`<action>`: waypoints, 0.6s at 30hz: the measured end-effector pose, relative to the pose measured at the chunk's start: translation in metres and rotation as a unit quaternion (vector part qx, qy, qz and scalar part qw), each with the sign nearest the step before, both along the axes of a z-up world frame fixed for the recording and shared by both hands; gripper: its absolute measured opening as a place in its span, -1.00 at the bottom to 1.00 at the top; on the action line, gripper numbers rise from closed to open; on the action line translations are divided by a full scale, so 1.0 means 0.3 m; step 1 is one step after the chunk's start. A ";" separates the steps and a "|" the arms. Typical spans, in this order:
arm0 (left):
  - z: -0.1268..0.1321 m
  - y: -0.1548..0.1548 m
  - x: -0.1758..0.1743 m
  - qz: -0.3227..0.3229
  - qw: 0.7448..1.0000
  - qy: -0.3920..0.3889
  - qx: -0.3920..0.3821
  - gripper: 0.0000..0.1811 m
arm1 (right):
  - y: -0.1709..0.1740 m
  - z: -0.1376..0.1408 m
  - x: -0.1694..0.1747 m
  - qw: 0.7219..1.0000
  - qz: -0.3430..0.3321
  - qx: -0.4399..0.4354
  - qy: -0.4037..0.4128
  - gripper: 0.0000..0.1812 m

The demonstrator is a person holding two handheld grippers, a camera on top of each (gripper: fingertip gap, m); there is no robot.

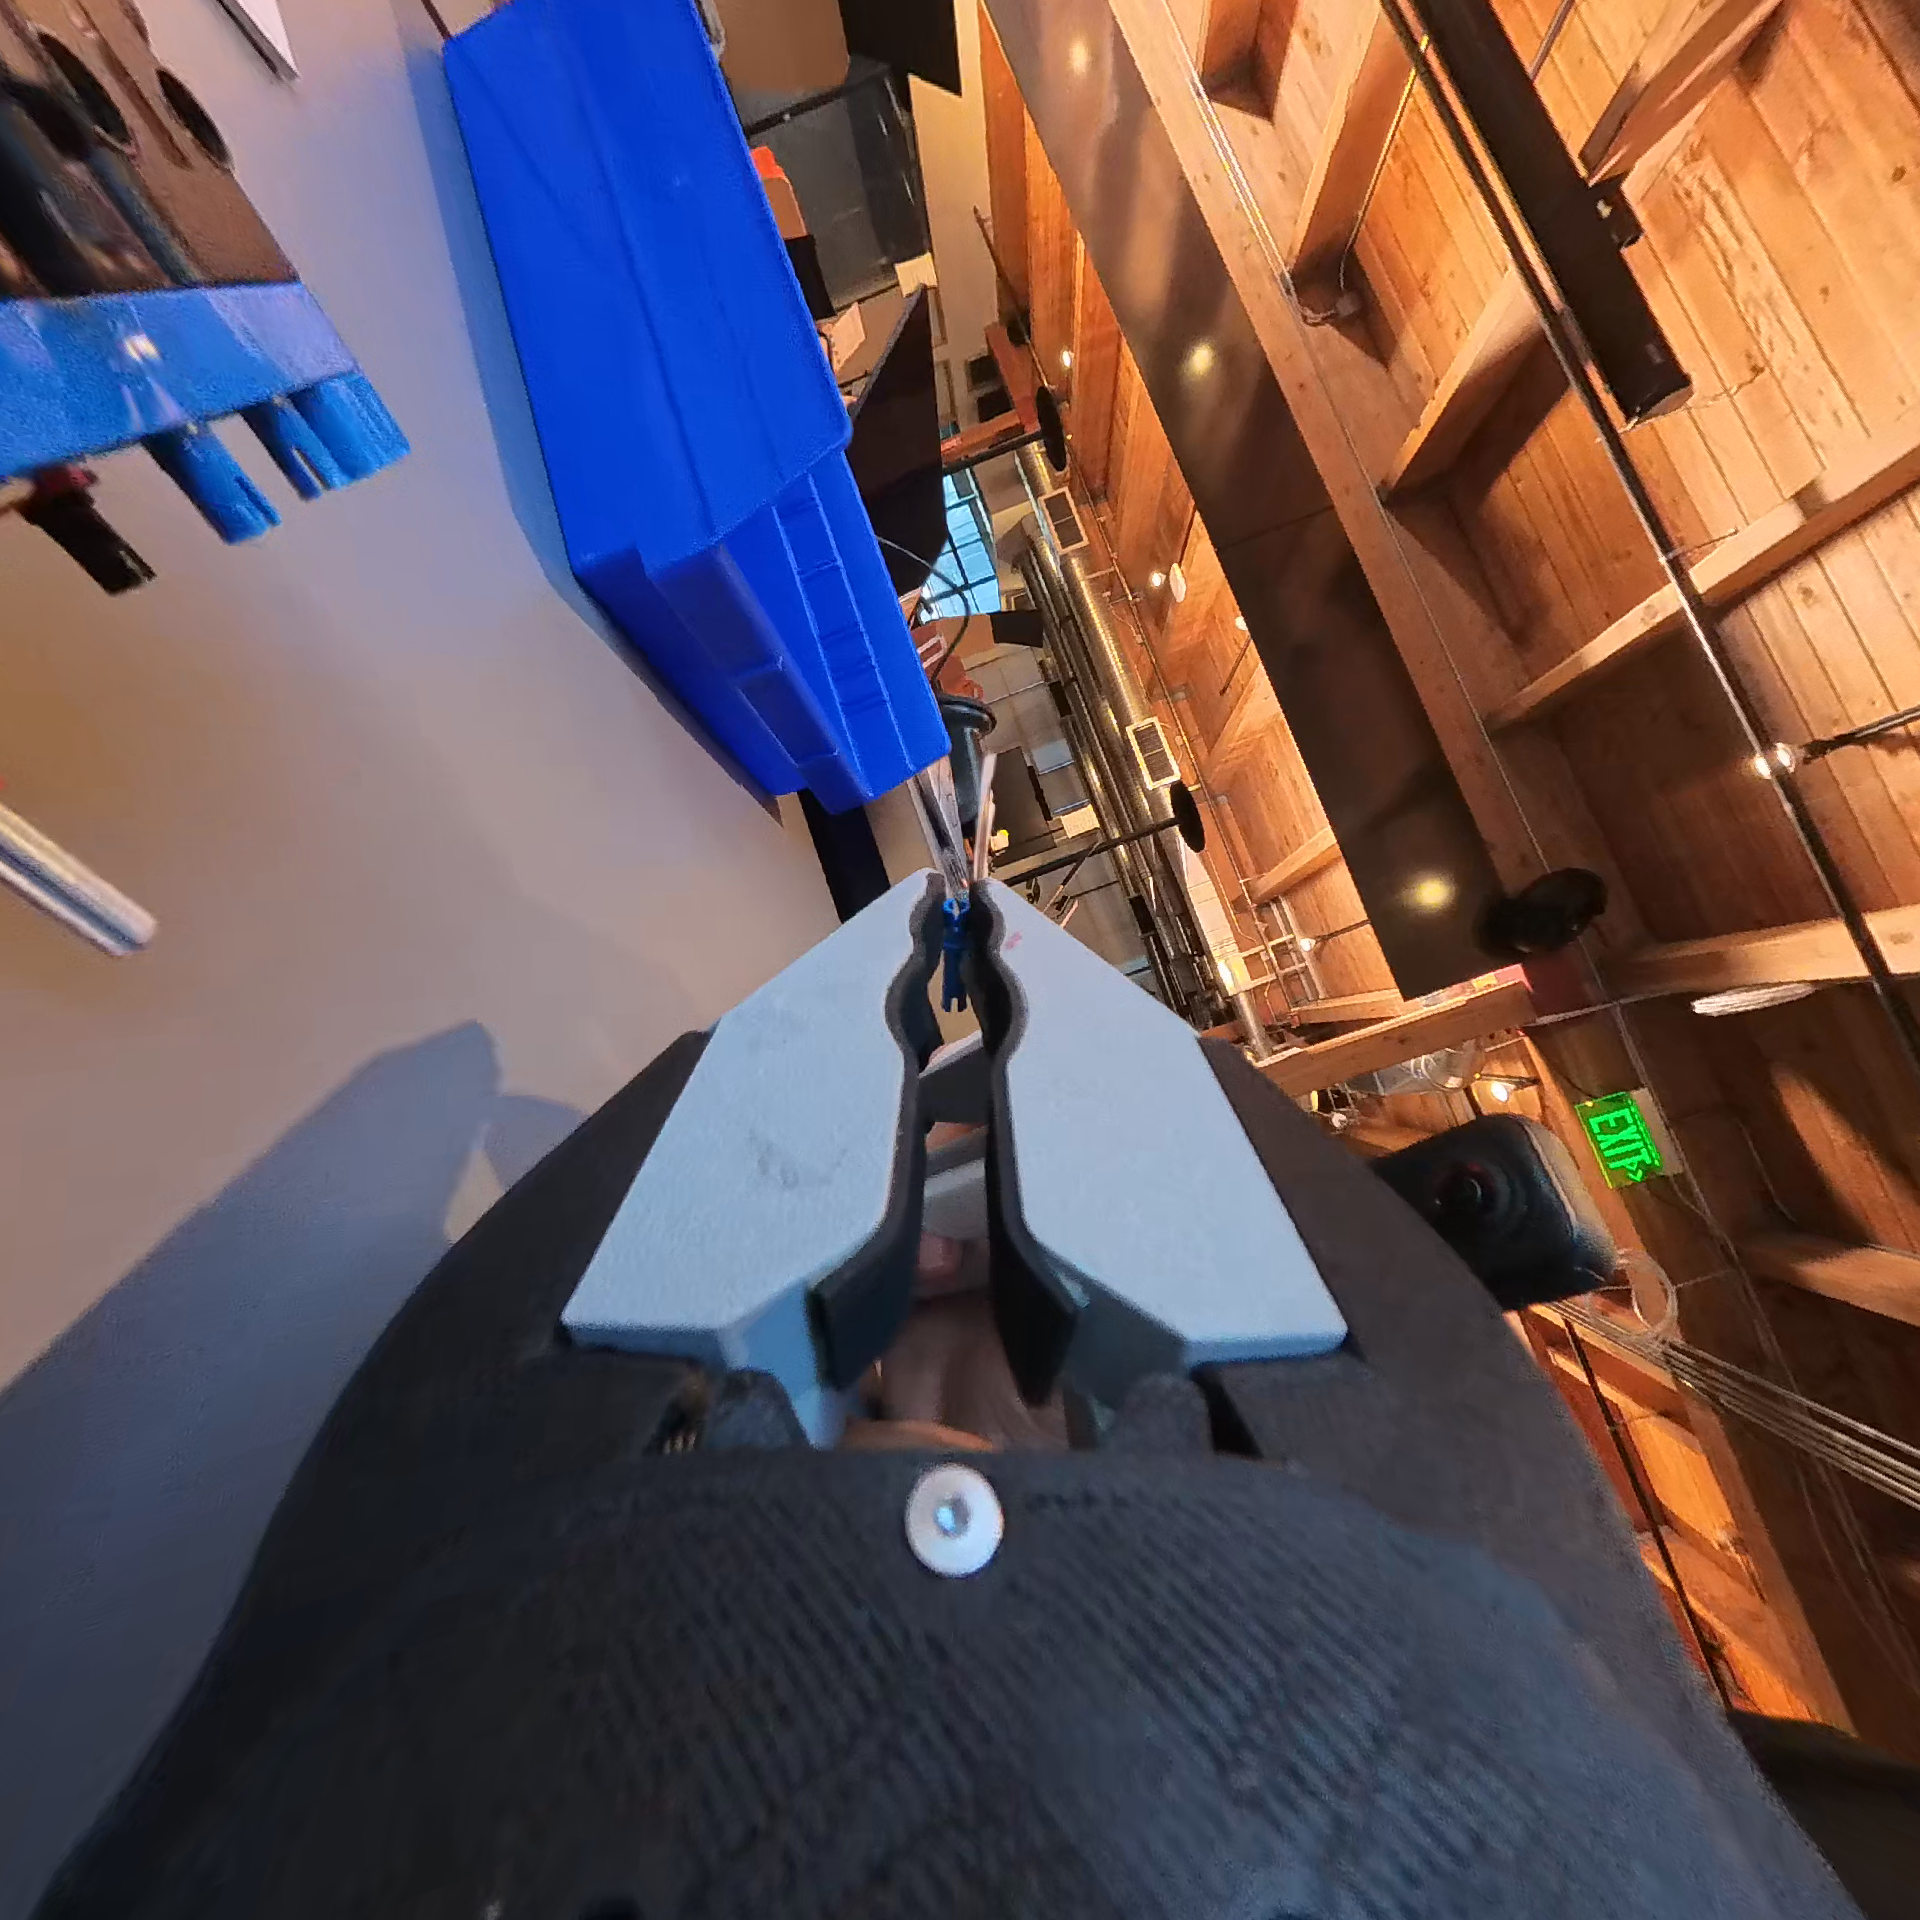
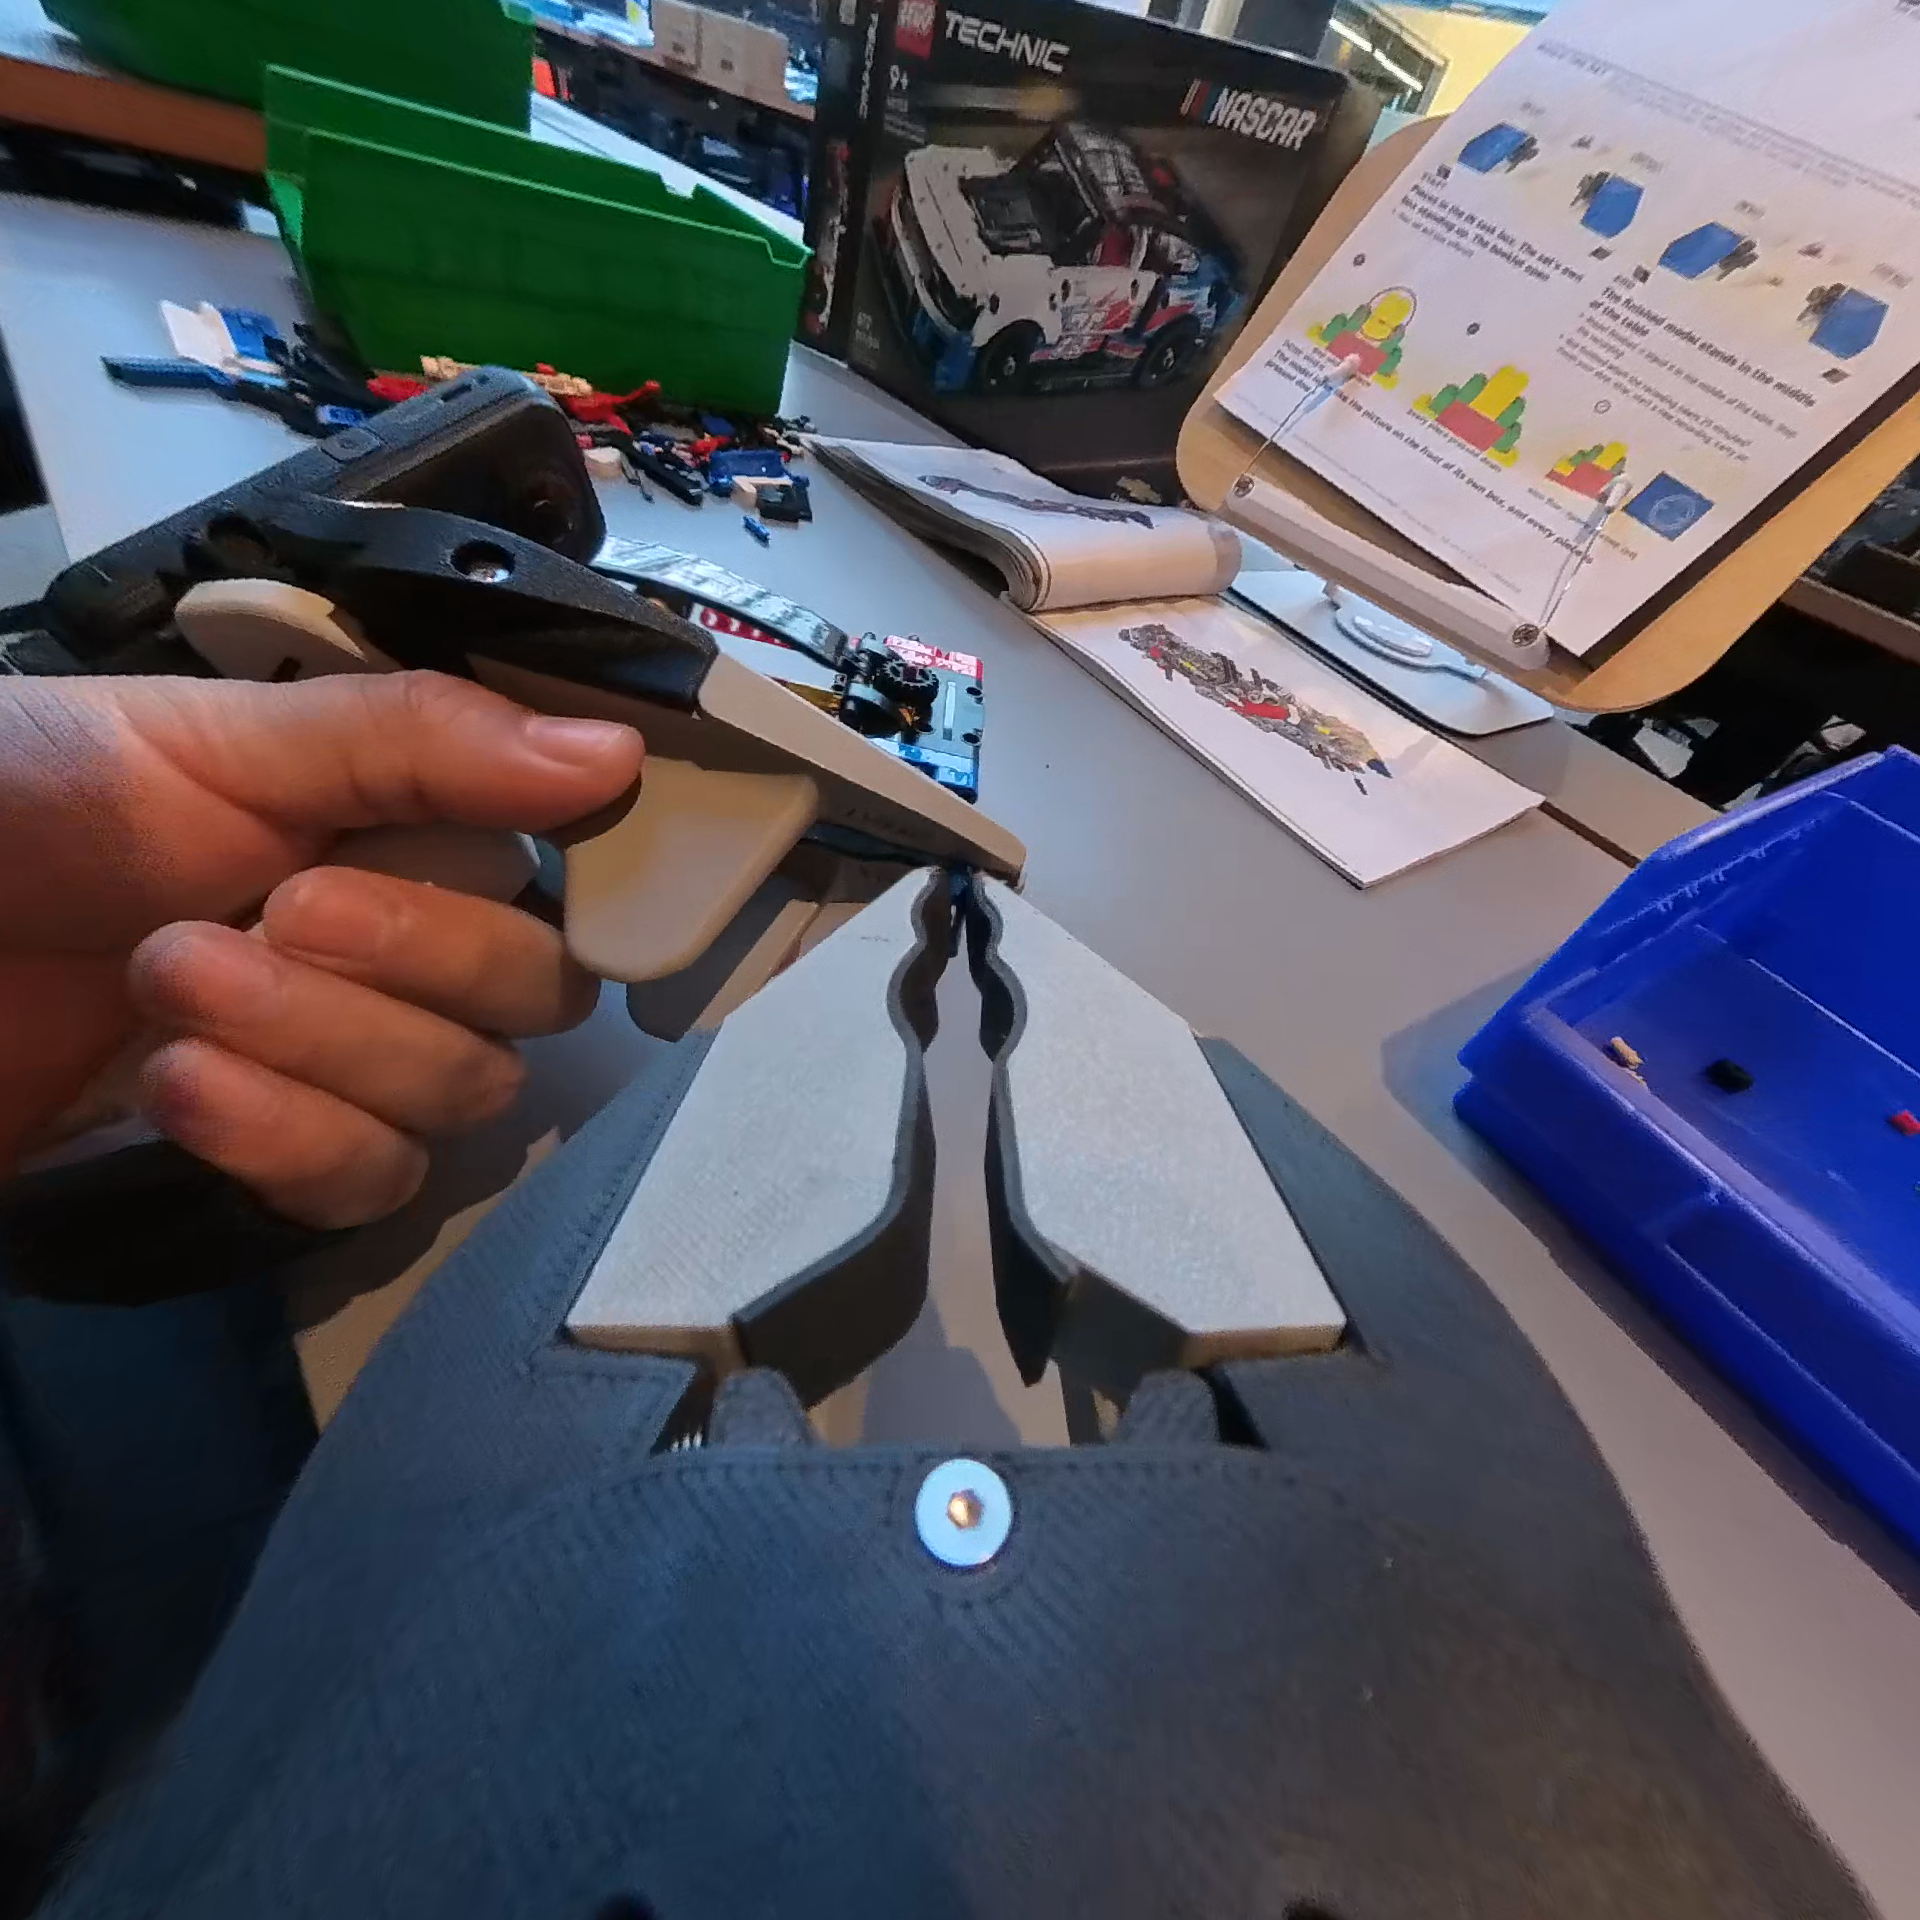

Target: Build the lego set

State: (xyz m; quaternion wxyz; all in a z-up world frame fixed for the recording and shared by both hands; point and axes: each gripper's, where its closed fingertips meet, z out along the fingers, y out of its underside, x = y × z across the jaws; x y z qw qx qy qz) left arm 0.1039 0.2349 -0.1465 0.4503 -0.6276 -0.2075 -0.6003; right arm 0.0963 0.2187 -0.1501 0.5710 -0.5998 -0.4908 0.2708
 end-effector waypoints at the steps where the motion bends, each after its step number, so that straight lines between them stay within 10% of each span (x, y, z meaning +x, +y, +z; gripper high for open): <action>1: 0.002 0.005 -0.004 0.001 1.000 -0.002 0.001 -0.98 | 0.004 0.001 -0.002 1.000 0.001 -0.001 0.001 -1.00; 18: -0.001 0.038 -0.045 0.015 1.000 0.007 0.000 -0.98 | 0.039 -0.007 -0.039 1.000 0.011 0.014 0.000 -0.95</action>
